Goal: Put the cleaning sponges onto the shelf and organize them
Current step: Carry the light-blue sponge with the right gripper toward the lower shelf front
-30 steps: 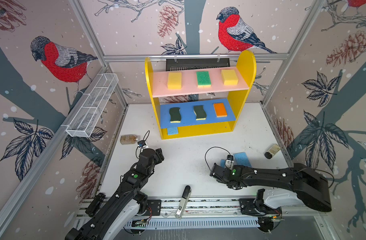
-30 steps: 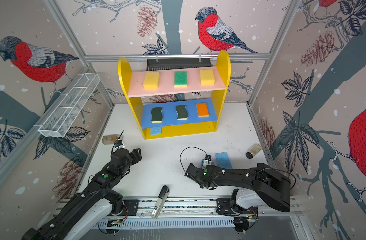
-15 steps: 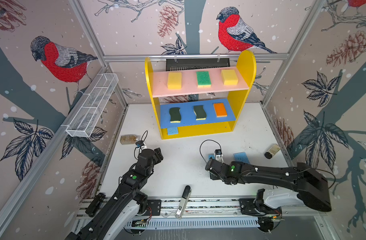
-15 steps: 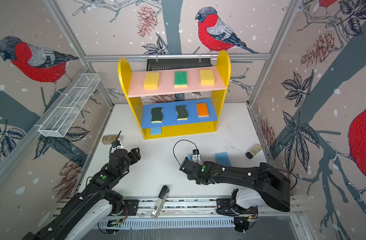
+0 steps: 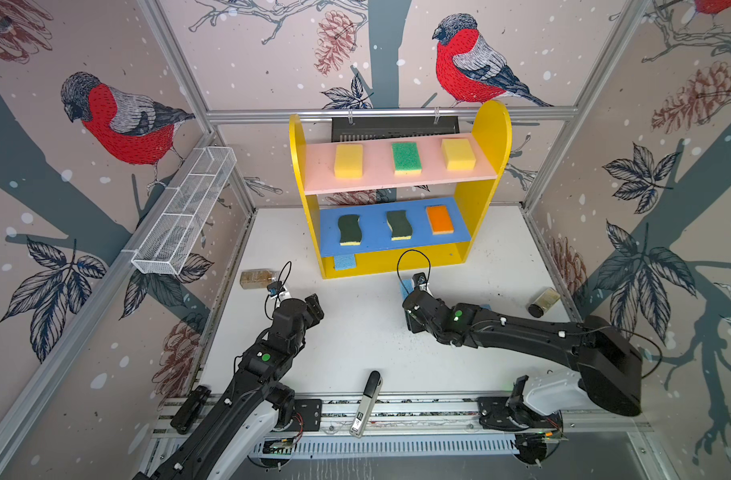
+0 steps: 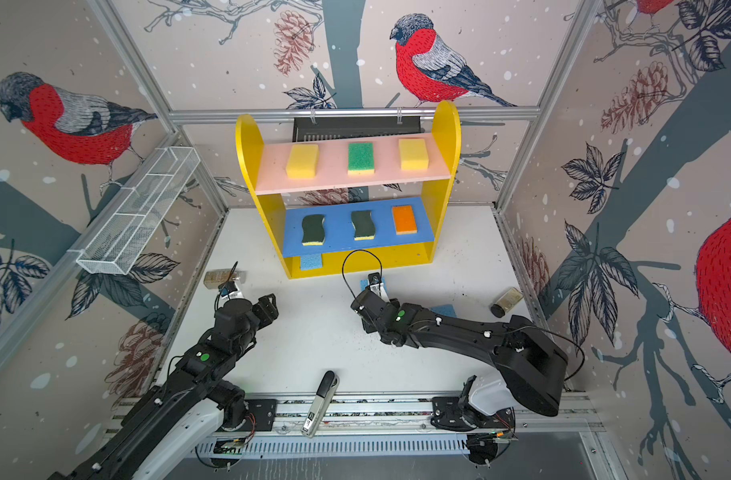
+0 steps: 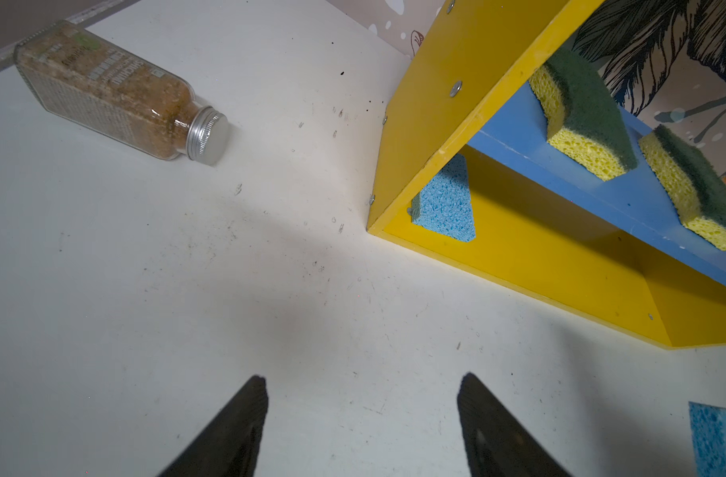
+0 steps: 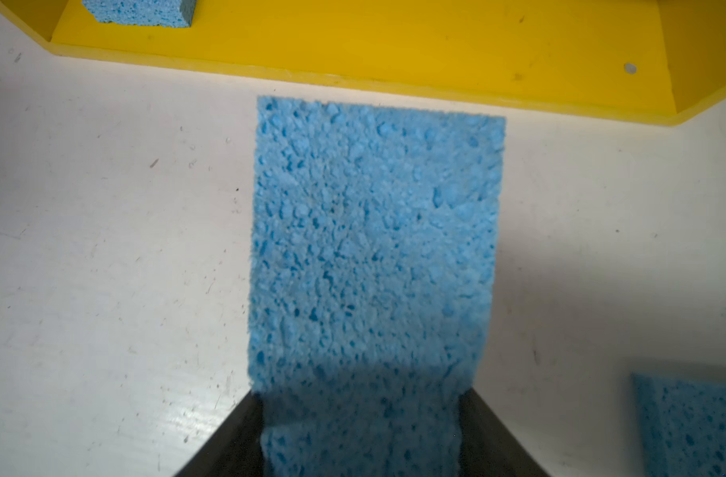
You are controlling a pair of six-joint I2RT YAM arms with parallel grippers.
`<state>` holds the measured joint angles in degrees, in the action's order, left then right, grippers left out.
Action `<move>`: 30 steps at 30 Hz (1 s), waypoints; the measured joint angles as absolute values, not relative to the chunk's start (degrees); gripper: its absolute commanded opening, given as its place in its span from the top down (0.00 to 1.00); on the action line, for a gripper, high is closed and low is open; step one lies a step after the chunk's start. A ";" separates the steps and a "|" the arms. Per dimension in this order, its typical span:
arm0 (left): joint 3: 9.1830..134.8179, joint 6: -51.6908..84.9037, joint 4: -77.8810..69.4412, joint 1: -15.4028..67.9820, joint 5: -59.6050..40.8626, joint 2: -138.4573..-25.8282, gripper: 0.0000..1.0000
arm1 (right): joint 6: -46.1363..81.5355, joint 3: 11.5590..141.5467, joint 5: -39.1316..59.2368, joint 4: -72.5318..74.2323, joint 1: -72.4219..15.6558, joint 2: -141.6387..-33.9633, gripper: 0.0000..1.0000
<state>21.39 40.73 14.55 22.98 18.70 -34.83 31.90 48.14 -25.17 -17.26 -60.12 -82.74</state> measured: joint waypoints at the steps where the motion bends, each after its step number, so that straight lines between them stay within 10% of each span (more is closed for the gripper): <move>1: 21.43 40.73 14.55 22.98 18.79 -34.83 0.26 | 31.14 48.75 -25.15 -16.84 -59.59 -83.46 0.35; 30: 23.99 38.46 10.68 22.98 21.91 -40.95 0.26 | 18.37 54.87 -21.89 -1.67 -49.87 -97.10 0.36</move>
<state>23.99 38.46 10.68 22.98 21.91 -40.95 18.37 54.87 -21.89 -1.67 -49.87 -97.10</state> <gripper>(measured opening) 0.736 0.644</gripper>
